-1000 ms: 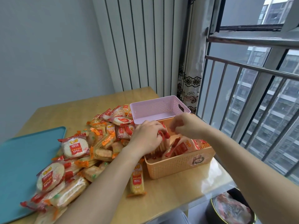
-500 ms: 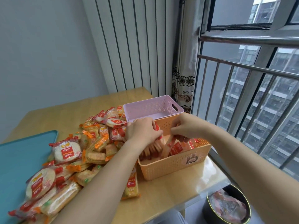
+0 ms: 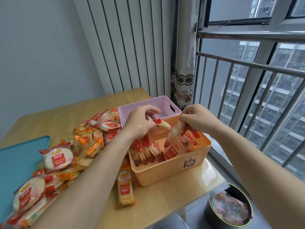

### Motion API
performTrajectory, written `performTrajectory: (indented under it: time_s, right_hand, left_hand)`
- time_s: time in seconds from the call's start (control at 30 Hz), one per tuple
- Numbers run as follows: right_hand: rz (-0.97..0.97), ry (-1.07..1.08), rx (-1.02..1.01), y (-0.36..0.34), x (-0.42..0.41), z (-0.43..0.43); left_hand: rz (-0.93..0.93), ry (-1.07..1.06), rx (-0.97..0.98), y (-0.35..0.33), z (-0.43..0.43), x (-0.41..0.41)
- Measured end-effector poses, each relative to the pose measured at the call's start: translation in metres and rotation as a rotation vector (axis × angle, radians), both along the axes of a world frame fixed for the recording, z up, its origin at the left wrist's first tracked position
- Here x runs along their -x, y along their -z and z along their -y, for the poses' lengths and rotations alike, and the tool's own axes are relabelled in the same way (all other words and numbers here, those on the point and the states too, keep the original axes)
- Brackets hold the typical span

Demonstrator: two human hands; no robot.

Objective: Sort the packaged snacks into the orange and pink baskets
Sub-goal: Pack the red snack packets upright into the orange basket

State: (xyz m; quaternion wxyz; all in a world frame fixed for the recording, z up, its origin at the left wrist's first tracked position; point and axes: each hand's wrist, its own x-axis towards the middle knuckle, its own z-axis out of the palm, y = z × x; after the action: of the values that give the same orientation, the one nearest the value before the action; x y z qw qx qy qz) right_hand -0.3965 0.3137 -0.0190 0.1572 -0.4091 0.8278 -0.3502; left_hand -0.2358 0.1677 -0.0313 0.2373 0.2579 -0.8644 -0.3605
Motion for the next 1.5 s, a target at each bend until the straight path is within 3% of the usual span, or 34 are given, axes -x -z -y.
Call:
performTrajectory:
  time_s: [0.13, 0.27, 0.33, 0.47, 0.57, 0.7, 0.77, 0.87, 1.0, 1.13, 1.23, 1.33, 1.47, 1.5]
  right_hand:
    - [0.002, -0.002, 0.020, -0.004, 0.006, -0.004]
    - [0.014, 0.016, 0.051, -0.006, 0.010, -0.010]
    - [-0.041, 0.023, 0.062, -0.006, 0.012, -0.010]
    - [-0.058, 0.019, 0.097, -0.004, 0.011, -0.004]
    - [-0.087, -0.006, 0.084, -0.002, 0.007, -0.001]
    - [-0.099, 0.068, 0.176, -0.007, 0.006, -0.003]
    - [-0.083, 0.139, 0.286, -0.011, 0.006, -0.004]
    - [0.007, 0.193, 0.375, -0.011, 0.002, 0.003]
    - [0.020, 0.142, 0.290, 0.004, -0.014, 0.025]
    - [-0.020, 0.077, 0.166, 0.028, -0.037, 0.045]
    - [-0.066, 0.024, 0.108, 0.040, -0.050, 0.054]
    - [-0.063, -0.027, 0.047, 0.037, -0.052, 0.058]
    - [0.169, -0.128, -0.048, 0.021, -0.040, 0.047]
    - [0.130, -0.139, -0.079, 0.019, -0.035, 0.044]
  left_hand:
    - [0.114, 0.095, 0.317, -0.007, -0.003, 0.003]
    - [0.312, 0.118, 0.466, 0.004, -0.001, -0.003]
    - [0.304, 0.134, 0.419, 0.007, -0.003, -0.006]
    - [0.393, 0.223, 0.117, 0.007, -0.017, -0.012]
    - [0.496, 0.267, 0.355, 0.015, -0.018, -0.013]
    - [0.331, 0.206, 0.533, 0.016, -0.011, -0.013]
    - [0.340, 0.180, 0.636, 0.013, -0.006, -0.015]
    - [0.517, 0.204, 0.604, 0.013, -0.005, -0.018]
    - [0.709, 0.263, 0.444, 0.013, -0.009, -0.018]
    - [0.449, 0.150, 0.244, 0.010, -0.003, -0.026]
    - [0.355, 0.092, 0.327, 0.014, -0.002, -0.034]
    - [0.386, 0.131, 0.392, 0.023, -0.011, -0.036]
    - [0.448, 0.099, 0.606, 0.041, -0.016, -0.025]
    - [0.453, 0.085, 0.645, 0.043, -0.016, -0.022]
